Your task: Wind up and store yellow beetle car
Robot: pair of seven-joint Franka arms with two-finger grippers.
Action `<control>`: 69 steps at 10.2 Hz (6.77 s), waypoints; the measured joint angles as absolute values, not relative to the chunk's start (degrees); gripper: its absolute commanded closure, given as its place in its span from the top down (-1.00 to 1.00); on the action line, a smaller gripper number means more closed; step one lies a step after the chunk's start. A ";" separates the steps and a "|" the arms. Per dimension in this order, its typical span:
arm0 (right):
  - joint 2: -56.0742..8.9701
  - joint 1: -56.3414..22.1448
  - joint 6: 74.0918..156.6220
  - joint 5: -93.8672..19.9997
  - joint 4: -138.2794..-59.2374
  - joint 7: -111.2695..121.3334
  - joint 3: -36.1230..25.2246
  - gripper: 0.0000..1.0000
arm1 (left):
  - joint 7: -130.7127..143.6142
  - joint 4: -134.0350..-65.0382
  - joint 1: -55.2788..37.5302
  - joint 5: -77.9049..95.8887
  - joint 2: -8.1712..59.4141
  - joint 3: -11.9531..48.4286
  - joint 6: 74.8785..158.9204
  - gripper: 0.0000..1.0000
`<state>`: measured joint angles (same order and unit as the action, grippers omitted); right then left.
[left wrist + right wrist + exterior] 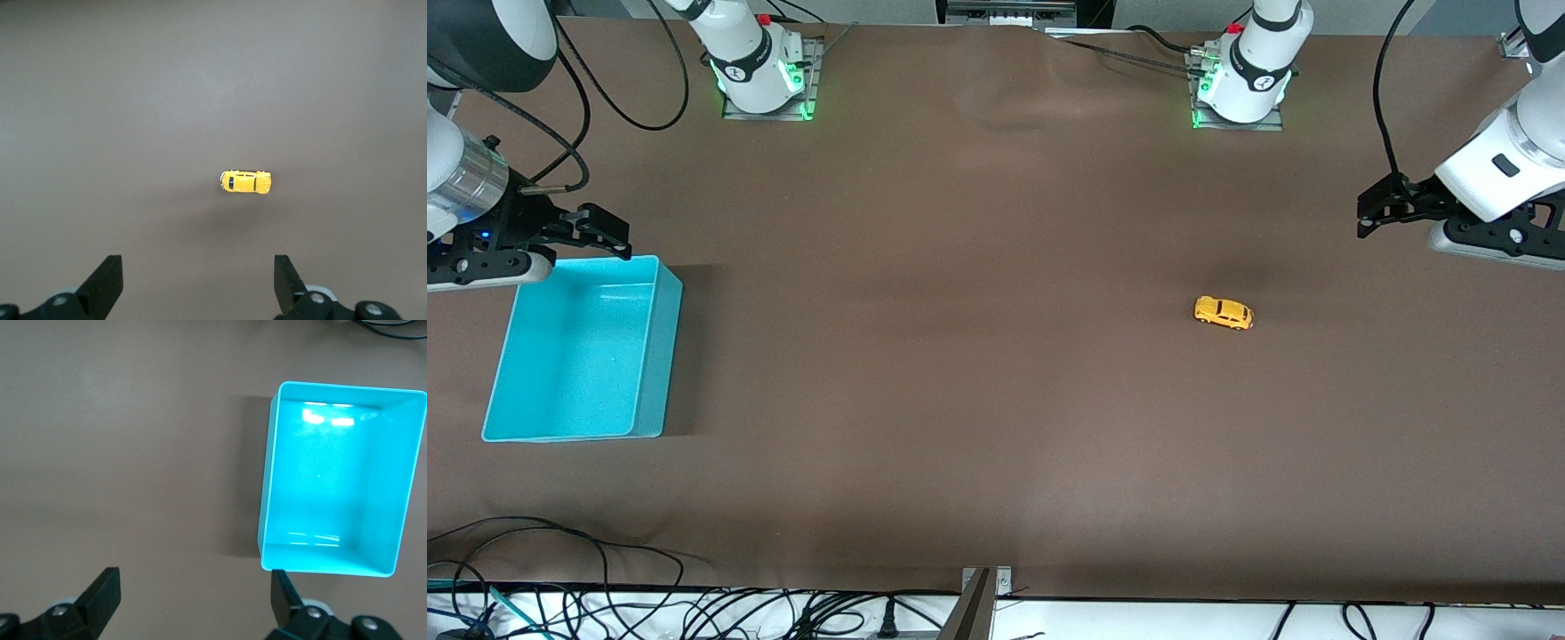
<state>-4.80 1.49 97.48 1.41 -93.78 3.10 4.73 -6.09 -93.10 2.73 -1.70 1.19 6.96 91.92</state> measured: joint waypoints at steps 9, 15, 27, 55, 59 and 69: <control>-4.90 1.49 96.79 1.41 -93.78 2.97 4.73 1.00 | -6.09 -93.05 2.68 -0.28 1.47 7.21 90.43 1.00; -5.20 1.52 96.12 1.41 -93.85 2.94 4.64 1.00 | -6.09 -92.46 2.86 0.22 1.50 7.01 90.42 1.00; -5.57 1.52 96.12 1.41 -93.85 2.94 4.62 1.00 | -6.09 -91.41 2.86 0.24 2.04 7.01 90.37 1.00; -5.57 1.81 93.93 0.15 -93.65 6.37 1.92 1.00 | -6.16 -90.17 0.60 0.91 4.30 9.66 90.14 1.00; -5.58 1.81 93.94 0.15 -93.65 6.59 1.92 1.00 | -9.08 -90.16 0.49 0.90 7.30 10.01 89.68 1.00; -6.49 1.80 94.22 0.11 -93.65 6.77 1.93 1.00 | -51.65 -109.44 1.90 -1.50 12.89 9.75 114.89 1.00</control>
<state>-6.49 1.80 94.22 0.11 -93.65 6.77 1.93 -51.65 -109.44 1.90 -1.50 12.89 9.75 114.89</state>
